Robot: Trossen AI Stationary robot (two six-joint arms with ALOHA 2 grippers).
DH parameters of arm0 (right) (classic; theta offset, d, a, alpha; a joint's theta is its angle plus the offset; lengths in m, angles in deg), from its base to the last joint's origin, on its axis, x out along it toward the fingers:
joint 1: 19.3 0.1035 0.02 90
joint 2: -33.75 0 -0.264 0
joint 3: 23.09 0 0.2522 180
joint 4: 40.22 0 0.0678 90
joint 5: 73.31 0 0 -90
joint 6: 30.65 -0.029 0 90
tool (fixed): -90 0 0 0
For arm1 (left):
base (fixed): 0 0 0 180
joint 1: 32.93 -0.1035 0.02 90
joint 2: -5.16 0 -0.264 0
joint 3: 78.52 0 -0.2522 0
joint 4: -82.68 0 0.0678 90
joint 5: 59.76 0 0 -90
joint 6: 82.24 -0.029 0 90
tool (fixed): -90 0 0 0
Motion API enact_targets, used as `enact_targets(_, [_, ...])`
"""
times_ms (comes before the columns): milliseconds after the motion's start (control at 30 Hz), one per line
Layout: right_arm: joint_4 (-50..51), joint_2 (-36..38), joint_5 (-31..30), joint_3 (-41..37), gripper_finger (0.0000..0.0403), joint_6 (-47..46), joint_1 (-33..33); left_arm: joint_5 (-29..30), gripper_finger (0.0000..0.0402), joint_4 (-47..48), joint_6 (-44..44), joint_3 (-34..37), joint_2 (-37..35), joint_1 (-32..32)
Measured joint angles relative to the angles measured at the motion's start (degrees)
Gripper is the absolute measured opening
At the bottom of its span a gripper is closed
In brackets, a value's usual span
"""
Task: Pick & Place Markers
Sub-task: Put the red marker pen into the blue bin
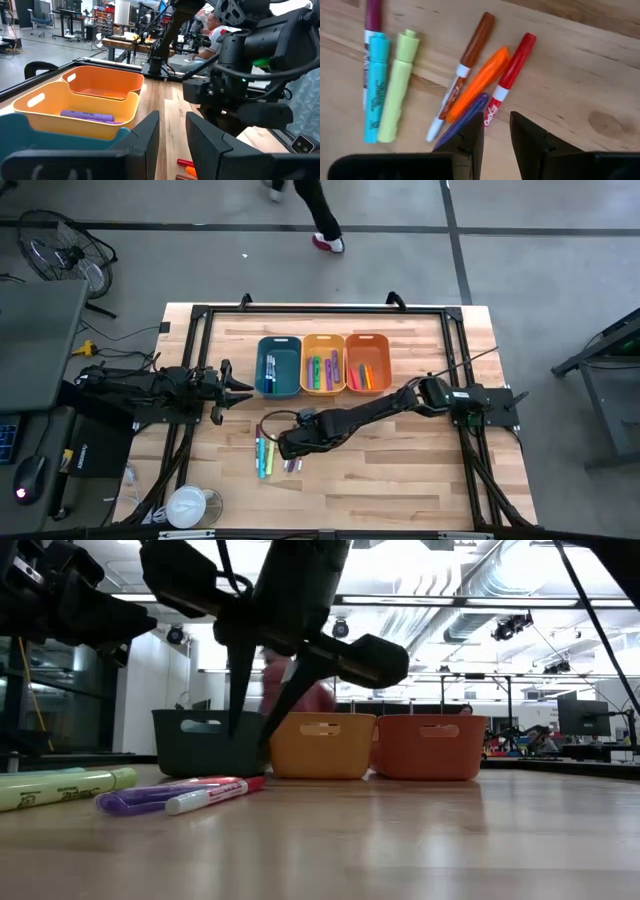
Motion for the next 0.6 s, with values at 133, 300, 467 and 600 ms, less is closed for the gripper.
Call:
enact_targets(133, [1.0,-0.2,-0.5,0.0,0.0097,-0.2,0.1,0.0,0.0094,0.0,0.0,0.0,0.0,0.0])
enact_targets(300, [0.9,-0.2,-2.2,0.0,0.0148,-0.7,0.1,0.0,0.0094,0.0,0.0,0.0,0.0,0.0])
enact_targets(467, [0.9,-0.2,-2.6,0.0,0.0193,-3.3,0.0,0.0,0.0094,0.0,0.0,0.0,0.0,0.0])
enact_targets(600, [0.8,-0.6,-2.2,0.0,0.0201,-5.8,-0.3,0.0,0.0094,0.0,0.0,0.0,0.0,0.0])
